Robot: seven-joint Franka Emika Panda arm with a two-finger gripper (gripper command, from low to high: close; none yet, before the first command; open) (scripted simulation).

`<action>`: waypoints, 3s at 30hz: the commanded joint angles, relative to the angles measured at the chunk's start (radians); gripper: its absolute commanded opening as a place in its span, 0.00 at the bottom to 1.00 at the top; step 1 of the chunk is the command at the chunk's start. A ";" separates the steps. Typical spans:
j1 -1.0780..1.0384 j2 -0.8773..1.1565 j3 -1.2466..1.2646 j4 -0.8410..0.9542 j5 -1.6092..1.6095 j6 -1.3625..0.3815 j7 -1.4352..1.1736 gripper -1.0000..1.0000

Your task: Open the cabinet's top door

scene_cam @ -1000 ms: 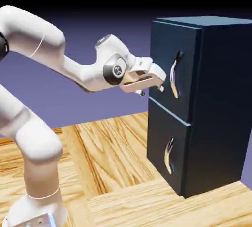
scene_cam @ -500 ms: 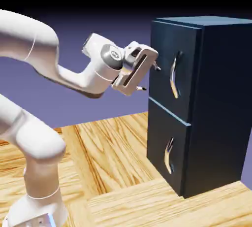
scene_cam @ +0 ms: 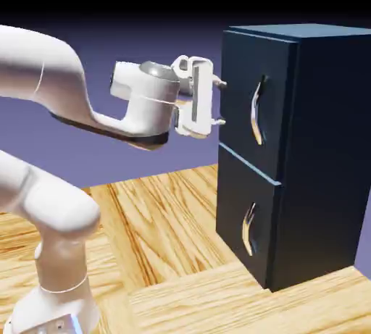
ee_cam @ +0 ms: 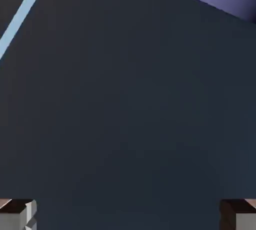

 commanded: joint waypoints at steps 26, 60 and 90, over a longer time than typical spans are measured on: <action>0.189 -0.139 -0.410 0.087 -0.915 0.057 -0.368 0.50; -0.084 -0.248 -0.045 -0.188 -0.356 -0.255 -0.633 0.00; 0.023 -0.057 0.820 -0.128 0.741 -1.247 -0.690 0.00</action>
